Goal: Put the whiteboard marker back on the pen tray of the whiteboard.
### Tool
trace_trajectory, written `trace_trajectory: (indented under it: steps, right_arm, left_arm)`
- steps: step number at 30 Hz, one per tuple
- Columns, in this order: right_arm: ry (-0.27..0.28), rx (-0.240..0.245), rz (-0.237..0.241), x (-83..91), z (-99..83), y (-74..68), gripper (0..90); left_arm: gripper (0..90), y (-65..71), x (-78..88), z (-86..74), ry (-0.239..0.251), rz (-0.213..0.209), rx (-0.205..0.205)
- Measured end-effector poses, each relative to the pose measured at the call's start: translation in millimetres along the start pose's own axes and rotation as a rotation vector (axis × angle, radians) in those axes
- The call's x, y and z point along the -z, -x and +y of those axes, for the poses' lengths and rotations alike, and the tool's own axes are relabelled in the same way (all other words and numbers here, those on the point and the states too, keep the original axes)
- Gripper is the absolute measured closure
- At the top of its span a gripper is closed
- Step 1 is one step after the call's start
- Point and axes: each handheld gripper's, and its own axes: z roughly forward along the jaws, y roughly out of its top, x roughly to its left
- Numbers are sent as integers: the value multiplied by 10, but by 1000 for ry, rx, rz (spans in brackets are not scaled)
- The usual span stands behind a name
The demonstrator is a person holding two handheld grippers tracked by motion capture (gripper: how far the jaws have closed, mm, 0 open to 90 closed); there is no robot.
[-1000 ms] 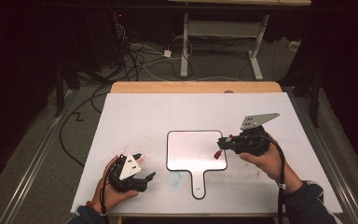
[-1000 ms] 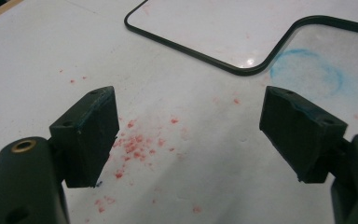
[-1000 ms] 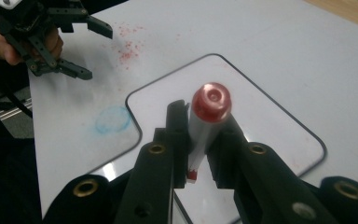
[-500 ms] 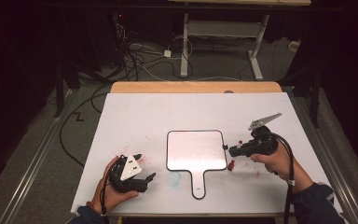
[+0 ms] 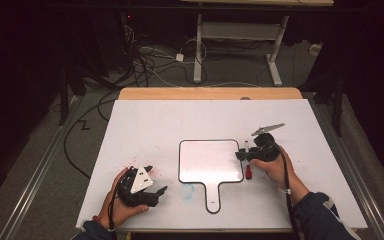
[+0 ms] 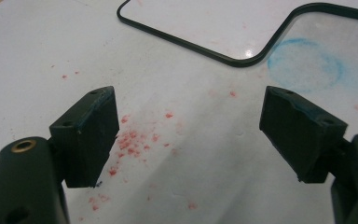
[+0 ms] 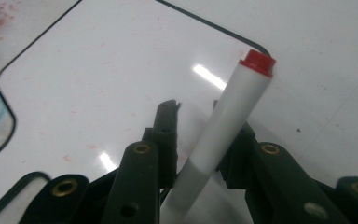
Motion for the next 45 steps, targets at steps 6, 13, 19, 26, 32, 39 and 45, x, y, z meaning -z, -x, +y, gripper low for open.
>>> trace_trajectory:
  steps: [6, 13, 19, 26, 32, 39, 45]
  right_arm:
    - [31, 35, -49, -70, -33, -64, 792]
    - [49, 67, -49, -79, -19, -116, 790]
    - [50, 80, -67, -135, 3, -128, 787]
    - [55, 85, -103, -198, 49, -74, 802]
    - [53, 102, -81, -247, 95, -110, 814]
    - [55, 98, -70, -291, 128, -108, 793]
    - [57, 97, -87, -304, 162, -79, 741]
  left_arm:
    - [187, 8, -2, 1, -3, -3, -8]
    - [187, 10, -7, 1, -6, -6, -11]
    - [187, 15, -15, 2, -12, -8, -14]
    - [187, 17, -28, 1, -18, -10, -14]
    - [188, 14, -28, -1, -20, -11, -14]
    - [187, 16, -29, -1, -21, -16, -15]
    - [187, 15, -31, -1, -22, -15, -16]
